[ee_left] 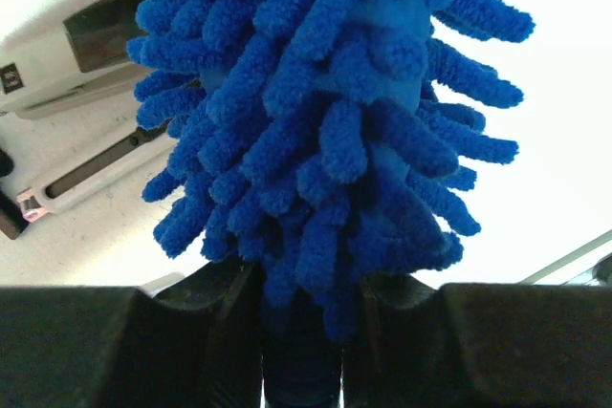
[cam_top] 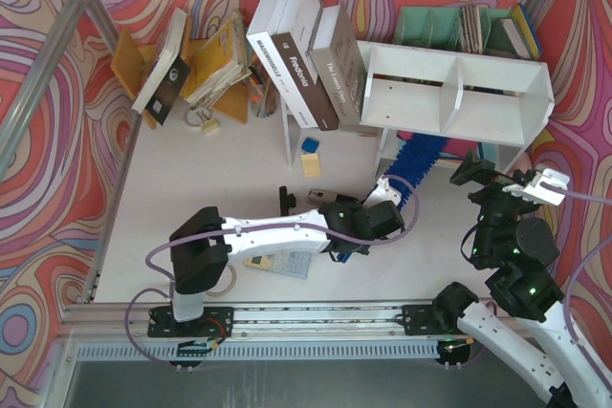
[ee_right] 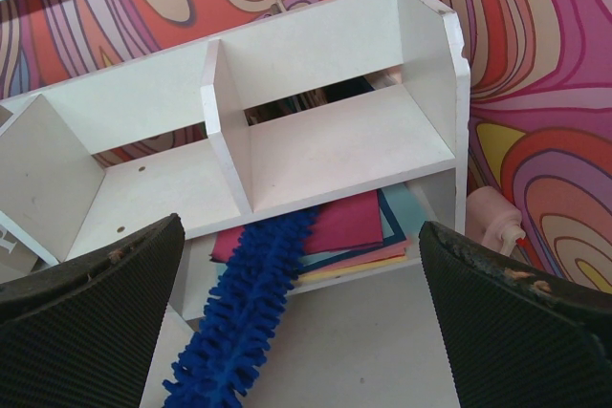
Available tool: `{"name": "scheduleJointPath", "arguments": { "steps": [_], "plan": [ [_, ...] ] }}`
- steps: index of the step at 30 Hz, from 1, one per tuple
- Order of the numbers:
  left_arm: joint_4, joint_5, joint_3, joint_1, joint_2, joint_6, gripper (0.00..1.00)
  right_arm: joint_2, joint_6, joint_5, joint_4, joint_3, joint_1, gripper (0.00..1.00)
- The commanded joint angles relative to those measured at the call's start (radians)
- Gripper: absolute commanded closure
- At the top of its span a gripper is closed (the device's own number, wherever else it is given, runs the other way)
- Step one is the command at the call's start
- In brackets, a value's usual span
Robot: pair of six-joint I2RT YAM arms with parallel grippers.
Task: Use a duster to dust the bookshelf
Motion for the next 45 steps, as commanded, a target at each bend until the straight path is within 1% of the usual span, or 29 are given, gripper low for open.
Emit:
{"name": "scheduleJointPath", "arguments": {
  "steps": [1,5,9,13,17,21,26,31,34,40,43,45],
  "plan": [
    [-0.008,-0.042,0.043,-0.007,-0.083,0.028,1.0,-0.013,-0.004,0.009,0.016,-0.001,0.0,0.01],
    [-0.042,-0.06,0.115,-0.01,-0.124,0.028,1.0,-0.011,-0.003,0.009,0.014,0.0,0.001,0.01],
    [0.014,-0.042,0.095,-0.011,-0.14,0.028,1.0,-0.013,0.0,0.009,0.014,0.001,0.001,0.01],
    [0.008,-0.028,0.094,-0.011,-0.078,0.032,1.0,-0.014,-0.001,0.009,0.012,0.0,0.001,0.01],
    [-0.013,0.025,0.104,-0.011,-0.005,0.034,1.0,-0.011,-0.001,0.007,0.013,0.001,0.0,0.01],
    [-0.059,0.035,0.139,-0.013,0.039,0.046,1.0,-0.014,-0.001,0.007,0.012,-0.001,0.001,0.01],
    [-0.053,-0.035,0.174,-0.029,-0.022,0.091,1.0,-0.012,0.0,0.006,0.014,0.0,0.001,0.01],
    [-0.006,-0.055,0.203,-0.033,-0.061,0.121,1.0,-0.011,0.002,0.006,0.013,0.001,0.001,0.01],
    [-0.007,-0.05,0.234,-0.033,-0.031,0.132,1.0,-0.011,0.002,0.006,0.012,0.001,0.0,0.01],
    [-0.017,0.039,0.267,-0.034,0.057,0.131,1.0,-0.01,0.002,0.006,0.012,0.002,0.0,0.01],
    [-0.034,0.06,0.267,-0.033,0.102,0.138,1.0,-0.011,0.002,0.006,0.014,0.001,0.0,0.01],
    [-0.074,0.063,0.285,-0.034,0.135,0.139,1.0,-0.011,-0.001,0.006,0.014,0.0,0.0,0.01]
  ]
}}
